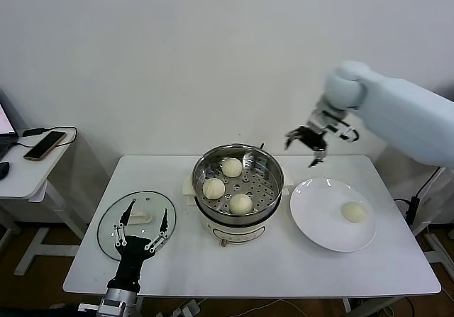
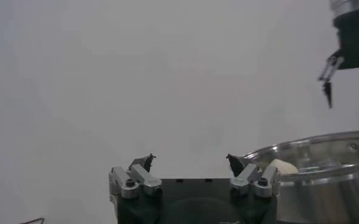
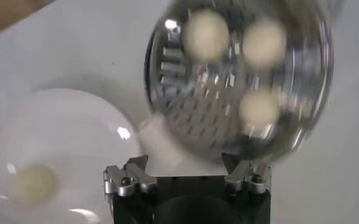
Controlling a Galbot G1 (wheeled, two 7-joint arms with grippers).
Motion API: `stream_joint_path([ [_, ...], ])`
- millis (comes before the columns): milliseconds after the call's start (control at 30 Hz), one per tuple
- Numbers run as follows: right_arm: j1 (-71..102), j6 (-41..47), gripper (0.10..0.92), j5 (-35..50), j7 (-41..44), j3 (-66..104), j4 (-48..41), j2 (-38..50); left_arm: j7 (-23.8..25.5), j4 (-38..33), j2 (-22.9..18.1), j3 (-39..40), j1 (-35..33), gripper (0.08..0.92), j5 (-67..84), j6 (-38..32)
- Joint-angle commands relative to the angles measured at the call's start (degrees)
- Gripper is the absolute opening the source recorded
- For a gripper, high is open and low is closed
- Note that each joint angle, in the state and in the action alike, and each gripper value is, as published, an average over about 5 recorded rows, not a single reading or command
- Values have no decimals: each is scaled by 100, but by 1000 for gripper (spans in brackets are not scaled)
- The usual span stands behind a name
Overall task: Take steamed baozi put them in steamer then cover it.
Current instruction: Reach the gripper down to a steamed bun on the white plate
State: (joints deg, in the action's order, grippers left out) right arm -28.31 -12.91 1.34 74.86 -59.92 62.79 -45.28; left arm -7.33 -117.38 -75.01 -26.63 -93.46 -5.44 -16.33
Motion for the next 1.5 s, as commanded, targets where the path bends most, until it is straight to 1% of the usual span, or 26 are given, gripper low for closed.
stream_joint_path([
  [33, 1197, 1026, 823, 336, -137, 453, -1534, 705, 2, -1, -3, -5, 0, 823, -8, 14],
  [133, 1749, 915, 823, -116, -233, 911, -1838, 640, 2, -11, -4, -5, -9, 823, -12, 22],
  [233, 2128, 821, 823, -349, -313, 1217, -2031, 551, 1, -24, -1, -8, -23, 823, -16, 26],
  [433, 2487, 780, 823, -468, -448, 1480, -2158, 347, -2, -35, -6, -24, -43, 823, -18, 32],
  [833, 2587, 685, 823, -692, -573, 1586, -2641, -132, -8, -3, -15, -67, -85, 823, -15, -18],
  [1267, 2632, 629, 822, -819, -646, 1645, -2832, -313, -19, 49, -15, -73, -48, 823, -1, -27],
  [1367, 2626, 620, 806, -833, -671, 1649, -2829, -312, -23, 44, -15, -79, -41, 823, 6, -25],
  [1500, 2591, 615, 727, -817, -680, 1616, -2769, -266, -26, 36, -15, -70, -40, 823, 6, -22],
])
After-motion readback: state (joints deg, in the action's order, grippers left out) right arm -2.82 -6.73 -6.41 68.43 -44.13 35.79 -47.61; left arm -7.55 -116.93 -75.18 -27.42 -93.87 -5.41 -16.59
